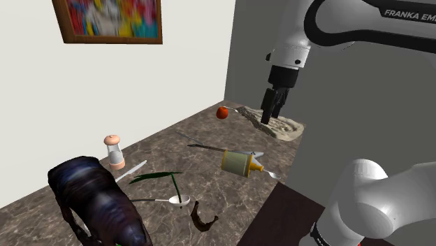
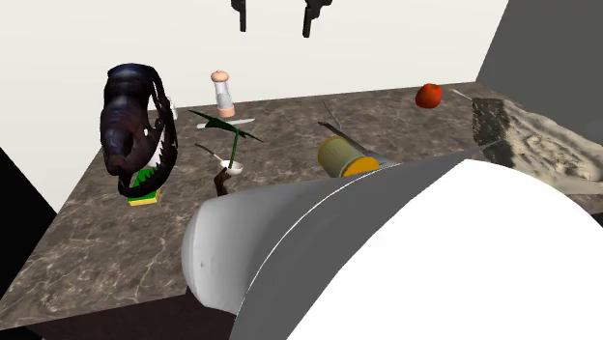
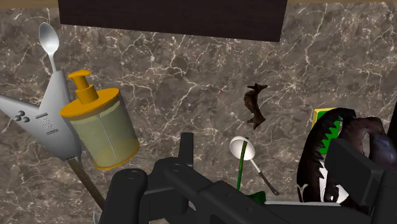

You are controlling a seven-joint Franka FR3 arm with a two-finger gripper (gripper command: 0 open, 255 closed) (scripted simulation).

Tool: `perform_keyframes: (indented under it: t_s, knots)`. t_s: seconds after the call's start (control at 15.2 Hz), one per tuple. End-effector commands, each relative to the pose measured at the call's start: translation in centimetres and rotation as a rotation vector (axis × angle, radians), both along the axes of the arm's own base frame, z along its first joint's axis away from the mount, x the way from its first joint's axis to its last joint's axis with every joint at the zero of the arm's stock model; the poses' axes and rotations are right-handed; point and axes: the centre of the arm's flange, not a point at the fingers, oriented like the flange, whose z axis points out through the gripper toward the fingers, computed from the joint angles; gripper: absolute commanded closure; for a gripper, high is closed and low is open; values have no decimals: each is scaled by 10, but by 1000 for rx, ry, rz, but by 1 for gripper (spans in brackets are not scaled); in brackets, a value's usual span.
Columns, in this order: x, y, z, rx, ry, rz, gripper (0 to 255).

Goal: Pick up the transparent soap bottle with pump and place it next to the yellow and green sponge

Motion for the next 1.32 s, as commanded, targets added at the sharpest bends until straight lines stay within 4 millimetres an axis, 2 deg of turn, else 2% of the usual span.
perform_keyframes:
  t_s: [0.0, 1.25]
  knots:
    - [0, 0, 0, 0, 0, 0, 0]
    - [47, -110, -211, -101, 8, 187, 0]
